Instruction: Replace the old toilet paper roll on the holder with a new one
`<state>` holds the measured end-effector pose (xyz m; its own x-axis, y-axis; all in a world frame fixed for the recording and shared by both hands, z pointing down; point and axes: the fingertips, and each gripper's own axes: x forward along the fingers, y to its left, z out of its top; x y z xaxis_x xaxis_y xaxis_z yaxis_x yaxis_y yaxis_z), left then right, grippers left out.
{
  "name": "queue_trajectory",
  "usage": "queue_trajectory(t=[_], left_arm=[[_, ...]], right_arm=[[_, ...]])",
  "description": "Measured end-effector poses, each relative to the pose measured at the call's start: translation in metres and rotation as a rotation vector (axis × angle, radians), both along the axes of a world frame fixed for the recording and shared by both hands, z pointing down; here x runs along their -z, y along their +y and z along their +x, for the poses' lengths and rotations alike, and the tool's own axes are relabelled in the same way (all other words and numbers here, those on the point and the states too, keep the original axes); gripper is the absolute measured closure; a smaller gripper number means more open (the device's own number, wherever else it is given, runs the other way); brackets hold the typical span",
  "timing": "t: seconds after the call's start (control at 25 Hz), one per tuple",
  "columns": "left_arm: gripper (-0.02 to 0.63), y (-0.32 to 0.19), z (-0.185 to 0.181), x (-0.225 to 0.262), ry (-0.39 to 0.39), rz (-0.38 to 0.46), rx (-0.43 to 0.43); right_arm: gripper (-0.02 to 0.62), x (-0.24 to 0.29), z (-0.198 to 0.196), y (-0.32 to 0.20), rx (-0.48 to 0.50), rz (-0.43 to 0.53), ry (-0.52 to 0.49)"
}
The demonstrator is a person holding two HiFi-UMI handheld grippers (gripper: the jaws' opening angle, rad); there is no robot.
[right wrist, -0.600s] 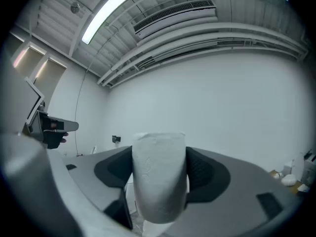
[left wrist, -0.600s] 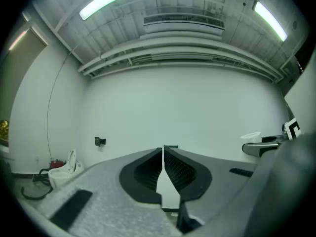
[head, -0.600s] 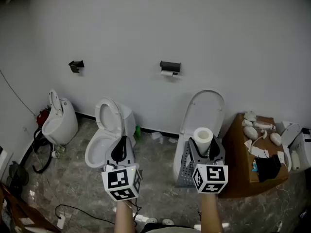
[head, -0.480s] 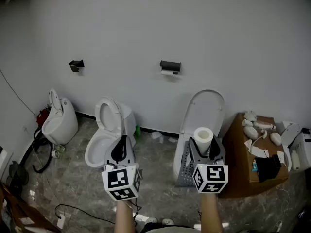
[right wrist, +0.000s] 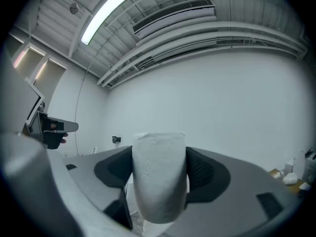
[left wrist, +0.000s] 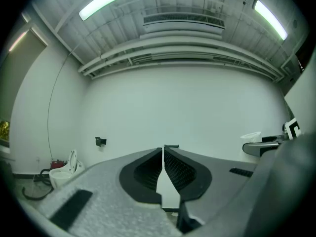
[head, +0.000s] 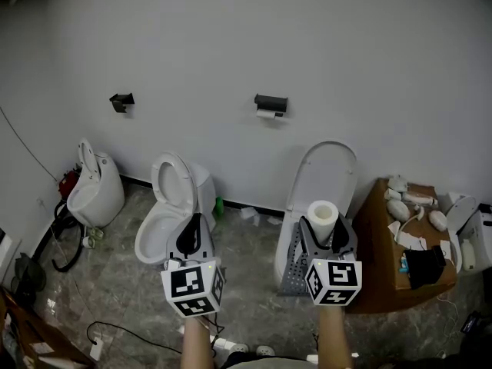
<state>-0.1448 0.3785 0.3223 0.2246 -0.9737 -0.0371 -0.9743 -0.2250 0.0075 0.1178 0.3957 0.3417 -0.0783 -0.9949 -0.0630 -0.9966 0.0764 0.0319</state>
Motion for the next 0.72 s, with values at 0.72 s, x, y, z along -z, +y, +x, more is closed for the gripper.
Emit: queue_trajectory(t=[0.72], left_arm=[[0.410, -0.025, 0.008, -0.013, 0.060, 0.019, 0.009]], right_arm=[[0.290, -0.019, 0.002, -0.037, 0.049, -0.023, -0.021]])
